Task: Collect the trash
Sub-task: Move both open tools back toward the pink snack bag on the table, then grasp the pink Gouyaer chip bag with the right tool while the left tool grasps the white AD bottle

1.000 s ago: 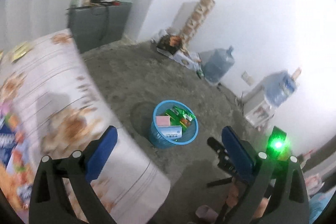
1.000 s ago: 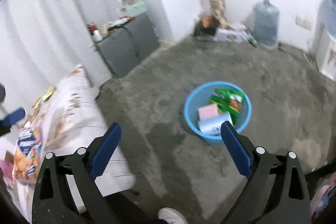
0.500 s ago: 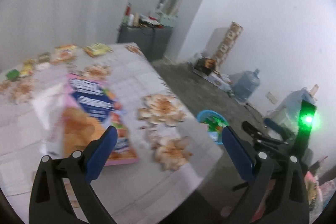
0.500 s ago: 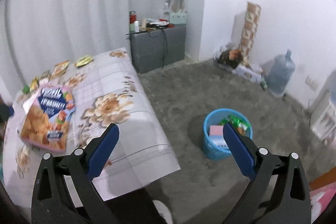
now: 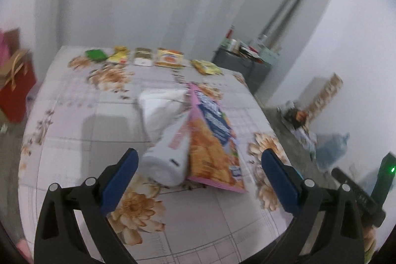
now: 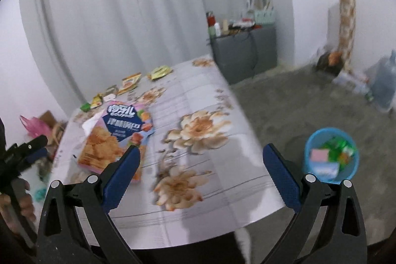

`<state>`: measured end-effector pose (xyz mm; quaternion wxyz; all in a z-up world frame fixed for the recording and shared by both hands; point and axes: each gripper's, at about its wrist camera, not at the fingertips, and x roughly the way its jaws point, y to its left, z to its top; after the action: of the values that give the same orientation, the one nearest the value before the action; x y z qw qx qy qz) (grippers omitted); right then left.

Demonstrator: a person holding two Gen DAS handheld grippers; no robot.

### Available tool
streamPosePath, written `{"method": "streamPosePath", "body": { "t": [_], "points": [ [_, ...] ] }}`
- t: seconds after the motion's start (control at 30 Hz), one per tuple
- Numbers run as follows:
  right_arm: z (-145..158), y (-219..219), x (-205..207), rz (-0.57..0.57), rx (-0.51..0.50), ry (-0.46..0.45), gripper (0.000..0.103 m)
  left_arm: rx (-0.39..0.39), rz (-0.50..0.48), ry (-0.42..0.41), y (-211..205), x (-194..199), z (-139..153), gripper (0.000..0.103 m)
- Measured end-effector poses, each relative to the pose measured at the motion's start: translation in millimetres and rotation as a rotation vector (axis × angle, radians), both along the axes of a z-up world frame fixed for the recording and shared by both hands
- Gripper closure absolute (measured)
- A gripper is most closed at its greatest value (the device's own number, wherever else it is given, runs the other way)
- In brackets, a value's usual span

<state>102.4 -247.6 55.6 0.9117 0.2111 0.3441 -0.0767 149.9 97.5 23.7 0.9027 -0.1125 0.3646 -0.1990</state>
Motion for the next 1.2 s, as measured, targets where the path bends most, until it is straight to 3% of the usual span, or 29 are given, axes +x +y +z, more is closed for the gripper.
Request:
{"method": "streamPosePath", "body": {
  "t": [0.17, 0.27, 0.47, 0.7, 0.87, 1.0, 1.2],
  "points": [
    [-12, 13, 27, 0.101, 0.102, 0.033, 0.008, -0.058, 0.053, 0.046, 19, 9, -11, 0.006],
    [-8, 36, 41, 0.197, 0.066, 0.005, 0.015, -0.074, 0.059, 0.073, 25, 19, -16, 0.006],
    [-11, 128, 56, 0.467, -0.205, -0.016, 0.020, -0.097, 0.084, 0.084, 35, 38, -25, 0.006],
    [-37, 198, 70, 0.618, -0.488, 0.023, 0.028, -0.075, 0.037, 0.067, 35, 47, -34, 0.006],
    [-54, 214, 82, 0.608, -0.641, 0.063, 0.043, -0.088, 0.011, 0.062, 33, 50, -38, 0.006],
    [-65, 203, 94, 0.572, -0.629, 0.120, 0.080, -0.098, -0.026, 0.061, 27, 51, -41, 0.006],
    [-56, 179, 83, 0.500, -0.653, 0.122, 0.093, -0.105, -0.088, 0.040, 14, 47, -40, 0.006]
  ]
}}
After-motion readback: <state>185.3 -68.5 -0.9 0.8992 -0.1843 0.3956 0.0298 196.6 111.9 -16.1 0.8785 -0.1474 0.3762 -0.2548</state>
